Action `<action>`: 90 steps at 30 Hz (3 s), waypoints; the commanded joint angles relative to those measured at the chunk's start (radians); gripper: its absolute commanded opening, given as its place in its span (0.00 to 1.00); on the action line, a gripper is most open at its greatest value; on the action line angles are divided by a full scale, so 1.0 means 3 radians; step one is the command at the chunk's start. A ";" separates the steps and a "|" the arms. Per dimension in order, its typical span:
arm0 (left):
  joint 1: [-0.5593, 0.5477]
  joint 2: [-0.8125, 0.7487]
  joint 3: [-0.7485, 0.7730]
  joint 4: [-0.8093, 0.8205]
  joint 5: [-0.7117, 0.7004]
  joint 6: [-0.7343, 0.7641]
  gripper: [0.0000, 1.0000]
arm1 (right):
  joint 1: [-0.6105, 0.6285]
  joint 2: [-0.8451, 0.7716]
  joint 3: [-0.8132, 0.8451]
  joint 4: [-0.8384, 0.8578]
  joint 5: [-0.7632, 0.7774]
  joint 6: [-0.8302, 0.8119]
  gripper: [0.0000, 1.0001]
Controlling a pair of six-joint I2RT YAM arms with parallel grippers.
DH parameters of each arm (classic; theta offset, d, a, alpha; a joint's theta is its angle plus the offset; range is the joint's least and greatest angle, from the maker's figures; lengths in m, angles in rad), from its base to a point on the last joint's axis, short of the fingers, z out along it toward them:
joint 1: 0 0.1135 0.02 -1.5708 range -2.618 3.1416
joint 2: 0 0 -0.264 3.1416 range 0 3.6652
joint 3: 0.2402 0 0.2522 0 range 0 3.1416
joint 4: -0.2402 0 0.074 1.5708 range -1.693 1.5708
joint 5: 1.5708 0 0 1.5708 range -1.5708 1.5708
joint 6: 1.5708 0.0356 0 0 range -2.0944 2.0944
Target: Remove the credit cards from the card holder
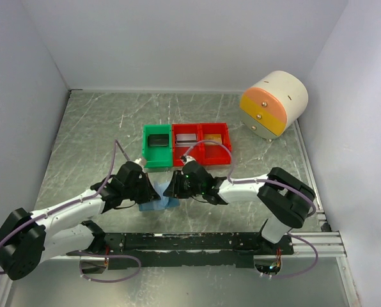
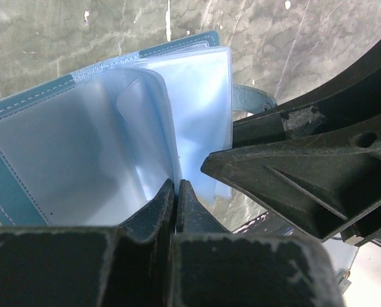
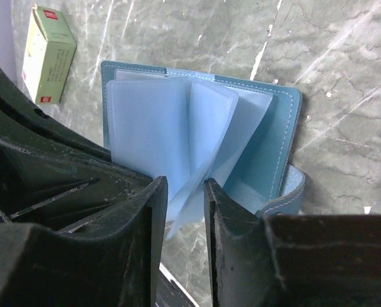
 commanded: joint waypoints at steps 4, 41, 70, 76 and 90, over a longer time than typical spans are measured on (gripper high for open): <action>-0.0029 -0.0075 0.0032 -0.0085 -0.0107 0.0057 0.07 | 0.0033 0.0072 0.0243 -0.0360 0.0154 -0.0145 0.35; -0.0027 -0.0184 0.0072 -0.0381 -0.0238 0.0146 0.07 | 0.0139 0.0057 -0.0051 0.0024 0.0138 0.0149 0.38; -0.0025 -0.0289 0.0323 -0.0591 -0.0345 0.0344 0.43 | 0.0113 -0.0482 0.0007 -0.0832 0.0918 0.0034 0.00; -0.0025 -0.0341 0.0564 -0.1080 -0.0706 0.0437 0.69 | 0.0112 -0.0994 -0.0098 -0.1258 0.1262 -0.0011 0.32; -0.0029 -0.0452 0.1233 -0.1995 -0.1913 0.0429 0.79 | -0.0057 -0.1519 0.0642 -0.2277 0.2206 -0.0872 0.56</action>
